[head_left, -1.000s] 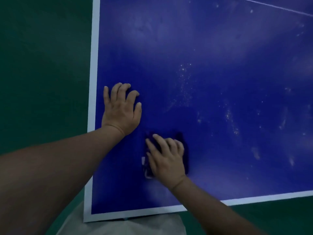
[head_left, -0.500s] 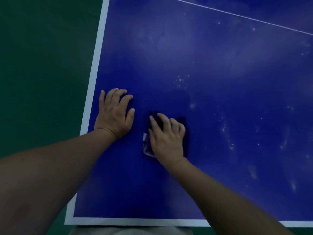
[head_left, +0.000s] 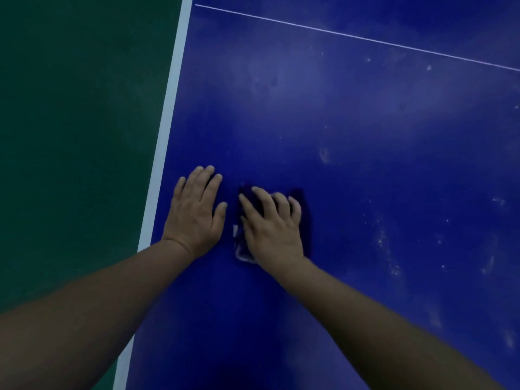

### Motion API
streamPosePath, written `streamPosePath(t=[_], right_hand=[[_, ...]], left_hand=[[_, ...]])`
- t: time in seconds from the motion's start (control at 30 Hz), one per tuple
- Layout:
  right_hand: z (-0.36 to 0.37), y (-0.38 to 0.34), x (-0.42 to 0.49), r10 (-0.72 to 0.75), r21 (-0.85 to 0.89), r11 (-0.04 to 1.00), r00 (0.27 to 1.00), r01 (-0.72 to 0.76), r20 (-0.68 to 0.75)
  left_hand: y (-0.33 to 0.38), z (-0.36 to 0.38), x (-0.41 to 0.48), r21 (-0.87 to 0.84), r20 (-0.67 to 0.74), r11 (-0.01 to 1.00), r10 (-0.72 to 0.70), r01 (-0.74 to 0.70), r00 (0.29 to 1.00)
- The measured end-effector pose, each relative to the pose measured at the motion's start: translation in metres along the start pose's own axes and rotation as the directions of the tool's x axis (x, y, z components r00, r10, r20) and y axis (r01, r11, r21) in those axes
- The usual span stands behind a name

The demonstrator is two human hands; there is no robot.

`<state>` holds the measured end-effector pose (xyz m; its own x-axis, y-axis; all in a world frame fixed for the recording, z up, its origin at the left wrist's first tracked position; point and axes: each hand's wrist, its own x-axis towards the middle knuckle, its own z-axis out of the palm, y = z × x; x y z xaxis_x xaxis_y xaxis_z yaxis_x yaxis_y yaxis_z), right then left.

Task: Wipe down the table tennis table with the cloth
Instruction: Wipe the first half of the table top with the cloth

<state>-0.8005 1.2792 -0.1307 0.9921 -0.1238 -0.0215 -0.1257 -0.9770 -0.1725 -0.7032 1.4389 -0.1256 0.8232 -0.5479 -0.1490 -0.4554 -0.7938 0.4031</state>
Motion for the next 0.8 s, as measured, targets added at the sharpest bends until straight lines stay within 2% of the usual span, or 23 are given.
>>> streamPosePath(t=[0.07, 0.1, 0.17, 0.23, 0.27, 0.33, 0.43, 0.5, 0.57, 0.6, 0.7, 0.73, 0.8], right_hand=[[-0.004, 0.012, 0.049, -0.069, -0.027, 0.997, 0.998, 0.069, -0.001], [-0.007, 0.024, 0.075, -0.035, -0.047, 0.998, 0.999, 0.035, -0.009], [-0.016, 0.059, 0.118, 0.173, -0.076, 0.982, 0.985, -0.173, -0.009], [-0.022, 0.085, 0.128, 0.381, -0.042, 0.923, 0.924, -0.381, -0.008], [-0.023, 0.09, 0.118, 0.429, -0.028, 0.903, 0.903, -0.429, -0.015], [-0.021, 0.079, 0.084, 0.418, -0.041, 0.907, 0.907, -0.42, -0.047], [-0.01, 0.037, 0.047, 0.238, -0.069, 0.968, 0.971, -0.239, -0.023], [-0.01, 0.03, 0.071, 0.074, -0.053, 0.996, 0.997, -0.073, 0.011], [-0.014, 0.046, 0.118, -0.003, -0.084, 0.996, 1.0, 0.005, 0.017], [-0.018, 0.059, 0.141, 0.035, -0.105, 0.994, 0.999, -0.033, 0.017], [-0.025, 0.105, 0.179, 0.33, -0.084, 0.94, 0.944, -0.33, -0.012], [-0.024, 0.11, 0.174, 0.378, -0.064, 0.923, 0.925, -0.379, -0.027], [-0.019, 0.099, 0.148, 0.337, -0.07, 0.937, 0.939, -0.342, -0.072]], left_hand=[[0.0, -0.003, 0.001, 0.037, 0.011, 0.999, 0.014, -0.014, 1.0], [-0.001, -0.005, 0.002, 0.06, 0.022, 0.998, 0.022, -0.023, 1.0], [-0.004, -0.009, 0.009, 0.083, 0.035, 0.995, 0.044, -0.047, 0.998], [-0.01, -0.014, 0.025, 0.091, 0.023, 0.994, 0.066, -0.068, 0.998], [-0.012, -0.017, 0.037, 0.098, 0.014, 0.993, 0.068, -0.069, 0.998], [-0.015, -0.021, 0.067, 0.126, 0.016, 0.99, 0.055, -0.056, 0.998], [-0.013, -0.026, 0.113, 0.175, 0.046, 0.983, 0.045, -0.053, 0.998], [-0.006, -0.026, 0.142, 0.192, 0.021, 0.98, 0.038, -0.041, 0.999], [0.002, -0.023, 0.162, 0.176, -0.004, 0.984, -0.008, 0.008, 1.0], [0.004, -0.021, 0.167, 0.17, -0.006, 0.985, -0.034, 0.034, 0.999], [0.002, -0.011, 0.173, 0.156, -0.021, 0.986, -0.061, 0.064, 0.998], [0.001, -0.01, 0.173, 0.151, -0.028, 0.986, -0.061, 0.065, 0.998], [0.0, -0.01, 0.172, 0.151, -0.043, 0.986, -0.06, 0.066, 0.997]])
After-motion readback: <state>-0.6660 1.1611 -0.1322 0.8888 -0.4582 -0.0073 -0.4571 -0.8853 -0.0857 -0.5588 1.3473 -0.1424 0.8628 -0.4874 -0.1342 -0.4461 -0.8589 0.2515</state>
